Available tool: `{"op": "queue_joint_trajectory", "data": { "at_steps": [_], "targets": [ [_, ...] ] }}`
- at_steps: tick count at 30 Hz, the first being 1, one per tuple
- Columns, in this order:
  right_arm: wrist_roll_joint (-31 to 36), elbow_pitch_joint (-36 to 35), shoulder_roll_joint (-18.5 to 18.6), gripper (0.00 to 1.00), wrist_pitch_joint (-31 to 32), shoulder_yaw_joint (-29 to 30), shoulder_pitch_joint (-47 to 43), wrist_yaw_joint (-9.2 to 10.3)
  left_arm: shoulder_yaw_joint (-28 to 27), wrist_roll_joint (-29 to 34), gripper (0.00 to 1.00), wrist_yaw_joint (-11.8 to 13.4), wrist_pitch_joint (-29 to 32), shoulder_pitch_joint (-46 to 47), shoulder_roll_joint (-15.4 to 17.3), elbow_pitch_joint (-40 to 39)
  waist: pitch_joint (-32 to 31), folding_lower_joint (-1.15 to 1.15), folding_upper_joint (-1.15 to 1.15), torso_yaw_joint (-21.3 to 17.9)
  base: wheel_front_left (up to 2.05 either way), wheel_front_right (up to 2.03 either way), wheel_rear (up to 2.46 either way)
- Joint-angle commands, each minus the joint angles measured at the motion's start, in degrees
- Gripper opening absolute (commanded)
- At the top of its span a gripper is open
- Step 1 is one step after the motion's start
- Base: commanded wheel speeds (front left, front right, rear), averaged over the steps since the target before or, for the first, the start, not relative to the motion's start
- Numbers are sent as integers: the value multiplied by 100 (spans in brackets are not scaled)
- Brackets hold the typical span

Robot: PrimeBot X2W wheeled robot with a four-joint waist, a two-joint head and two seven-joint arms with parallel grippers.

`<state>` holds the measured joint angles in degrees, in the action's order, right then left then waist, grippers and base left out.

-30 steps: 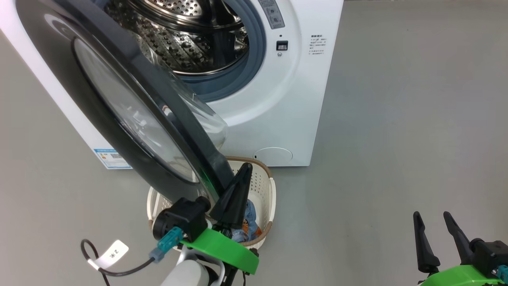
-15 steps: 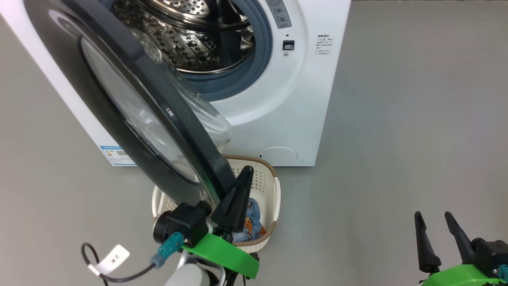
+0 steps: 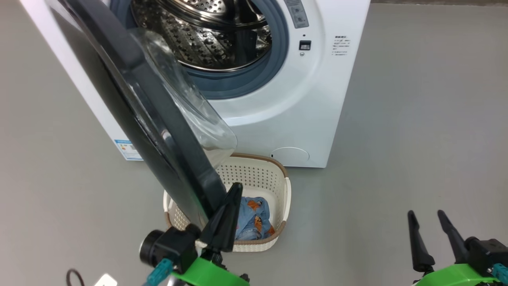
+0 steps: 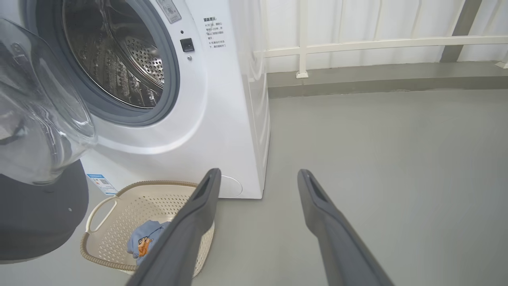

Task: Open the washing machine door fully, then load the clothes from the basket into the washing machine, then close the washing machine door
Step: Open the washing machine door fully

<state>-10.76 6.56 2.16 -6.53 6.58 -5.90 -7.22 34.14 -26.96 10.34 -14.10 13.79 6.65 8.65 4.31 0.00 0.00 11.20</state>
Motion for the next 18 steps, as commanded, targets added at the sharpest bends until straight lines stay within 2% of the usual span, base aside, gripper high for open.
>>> {"op": "queue_joint_trajectory", "data": {
  "at_steps": [1, 18],
  "targets": [
    [-63, -202, 72, 100, 25, -193, 171, -26, -495, 5, 0, 303, 32, 27, 389, -88, 4, 0, 0, 51, 0, 0, 0],
    [23, -331, 72, 100, 219, -140, 79, -26, -325, 267, 0, 637, 125, -245, 540, -804, 28, 0, 0, 810, 0, 0, 0]
  ]
}}
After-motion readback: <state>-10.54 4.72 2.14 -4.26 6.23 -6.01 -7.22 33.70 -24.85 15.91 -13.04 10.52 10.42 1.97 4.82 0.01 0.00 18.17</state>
